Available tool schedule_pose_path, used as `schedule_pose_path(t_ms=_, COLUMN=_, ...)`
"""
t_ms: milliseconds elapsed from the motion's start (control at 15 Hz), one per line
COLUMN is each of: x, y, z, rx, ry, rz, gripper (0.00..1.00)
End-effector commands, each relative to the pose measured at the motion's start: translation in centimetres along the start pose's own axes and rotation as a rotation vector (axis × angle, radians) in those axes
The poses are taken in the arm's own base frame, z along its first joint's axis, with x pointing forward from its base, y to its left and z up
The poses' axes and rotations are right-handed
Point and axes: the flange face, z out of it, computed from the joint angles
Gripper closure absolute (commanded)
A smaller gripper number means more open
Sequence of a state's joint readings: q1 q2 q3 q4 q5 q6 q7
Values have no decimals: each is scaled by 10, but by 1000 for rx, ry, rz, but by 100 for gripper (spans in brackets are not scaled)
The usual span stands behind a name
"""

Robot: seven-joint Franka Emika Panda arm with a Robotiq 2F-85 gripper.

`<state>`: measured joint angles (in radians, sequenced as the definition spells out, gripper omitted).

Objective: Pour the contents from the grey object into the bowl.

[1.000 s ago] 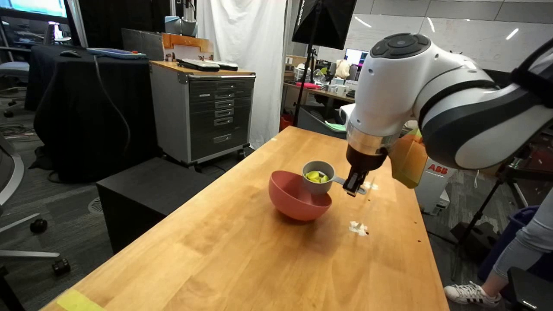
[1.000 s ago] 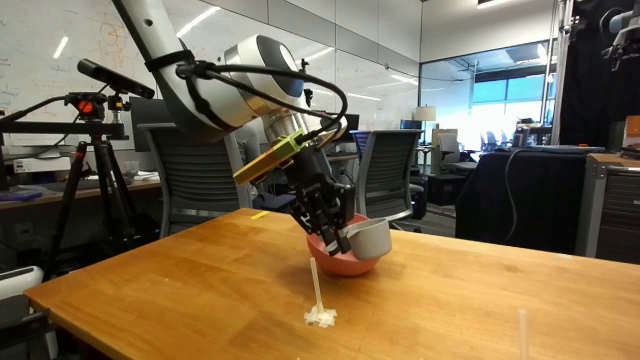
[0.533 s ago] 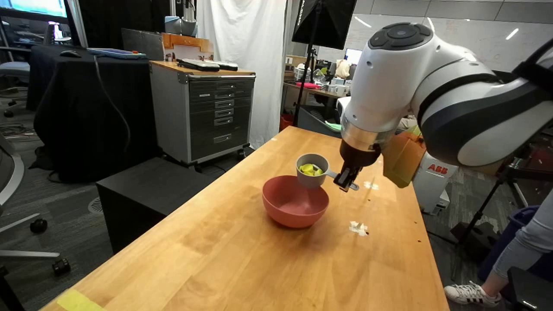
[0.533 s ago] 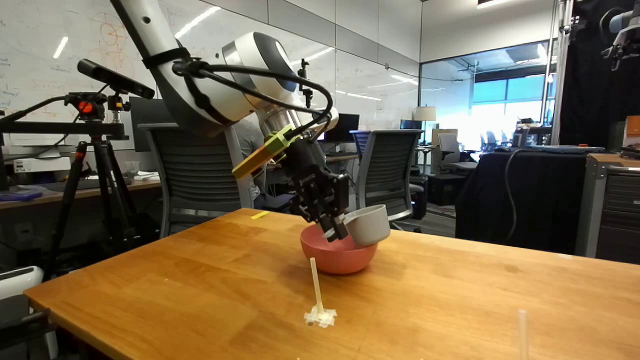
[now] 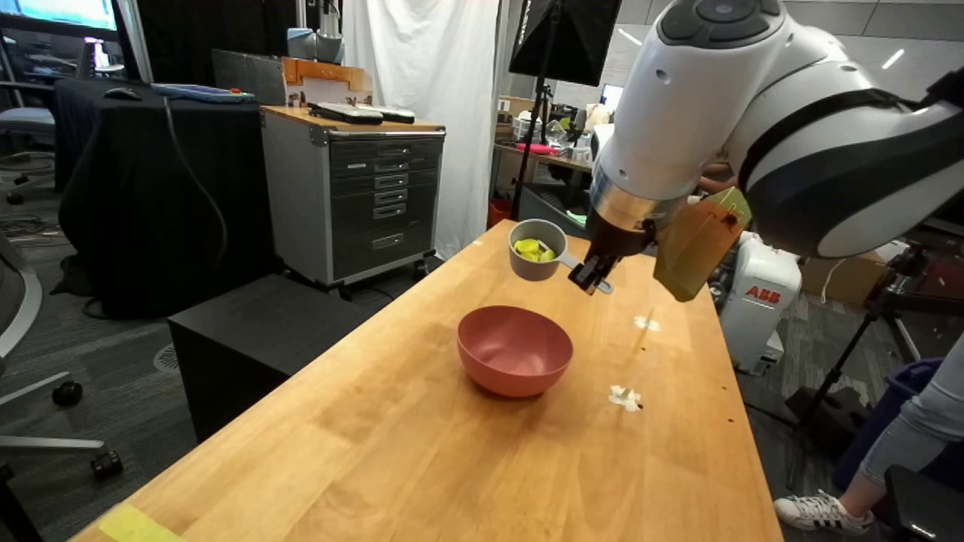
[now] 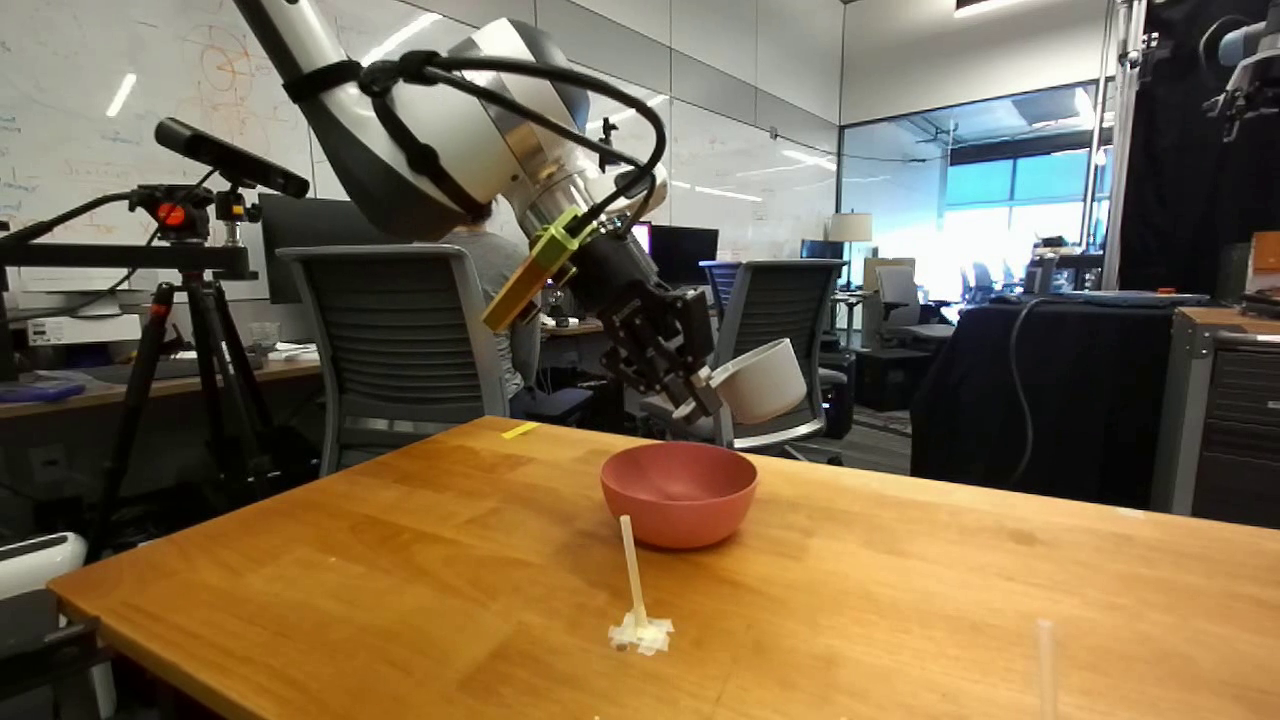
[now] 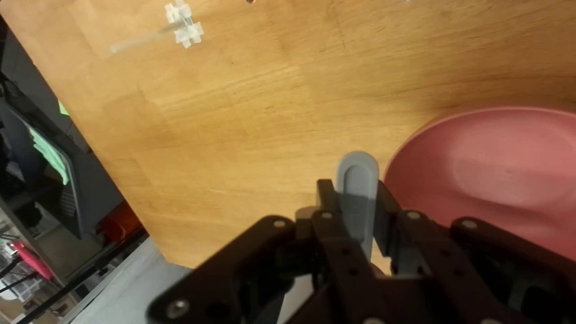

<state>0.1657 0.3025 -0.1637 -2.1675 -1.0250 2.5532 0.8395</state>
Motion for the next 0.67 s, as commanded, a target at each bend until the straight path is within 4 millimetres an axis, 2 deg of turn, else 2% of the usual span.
schedule_pose_path(t_ms=0, x=-4, y=4, z=0, rx=-90, ry=25, rz=21, gripper=94)
schedule_pose_path(t_ms=333, x=-21, y=-1, z=17, rx=-178, ry=10, rz=3, gripper=94)
schedule_pose_path(t_ms=600, x=-34, y=-13, z=34, rx=-238, ry=-6, rz=-19, gripper=94)
